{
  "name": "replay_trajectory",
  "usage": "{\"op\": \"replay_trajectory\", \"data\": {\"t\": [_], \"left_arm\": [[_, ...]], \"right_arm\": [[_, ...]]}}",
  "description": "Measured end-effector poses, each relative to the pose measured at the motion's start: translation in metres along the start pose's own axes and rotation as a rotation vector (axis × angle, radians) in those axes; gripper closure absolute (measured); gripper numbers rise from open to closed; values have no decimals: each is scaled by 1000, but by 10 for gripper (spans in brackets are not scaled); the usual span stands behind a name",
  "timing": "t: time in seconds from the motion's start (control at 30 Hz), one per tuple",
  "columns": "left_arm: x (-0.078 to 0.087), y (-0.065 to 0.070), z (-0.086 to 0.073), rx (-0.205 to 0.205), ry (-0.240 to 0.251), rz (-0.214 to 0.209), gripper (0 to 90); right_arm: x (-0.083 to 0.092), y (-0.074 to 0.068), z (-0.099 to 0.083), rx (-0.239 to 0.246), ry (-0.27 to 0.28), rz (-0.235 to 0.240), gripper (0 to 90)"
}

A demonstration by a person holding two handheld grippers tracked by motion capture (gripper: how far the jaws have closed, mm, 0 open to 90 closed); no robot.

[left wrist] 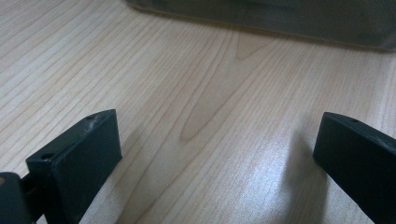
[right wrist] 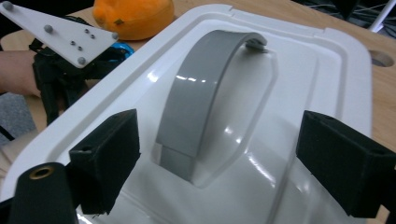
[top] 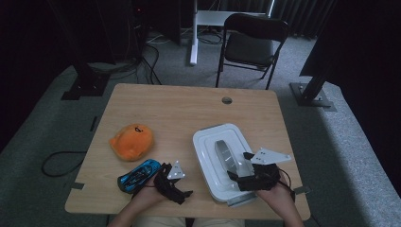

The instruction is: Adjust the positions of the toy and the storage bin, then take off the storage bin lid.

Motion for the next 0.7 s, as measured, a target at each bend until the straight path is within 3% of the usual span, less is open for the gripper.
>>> {"op": "replay_trajectory", "data": {"t": [0.27,0.33,0.5,0.7], "left_arm": [[0,0,0,1,0,1,14],[0,0,0,1,-1,1,14],[0,0,0,1,0,1,14],[0,0,0,1,0,1,14]], "right_arm": [[-2,-6,-4,-4,-23,-43,222],[-1,-7,-4,-7,-20,-48,297],[1,-14,-3,-49,-12,-22,319],[1,-24,0,-38,-11,-15,337]]}}
Point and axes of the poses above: each handheld gripper's, and its own axes: x roughly backward along the jaws, z roughly out of its top, y roughly to its right, the point moved 8 cm from there along -x, roughly forward along the jaws, and after that the axes turned 1 degree about -z, right-handed, at the moved point
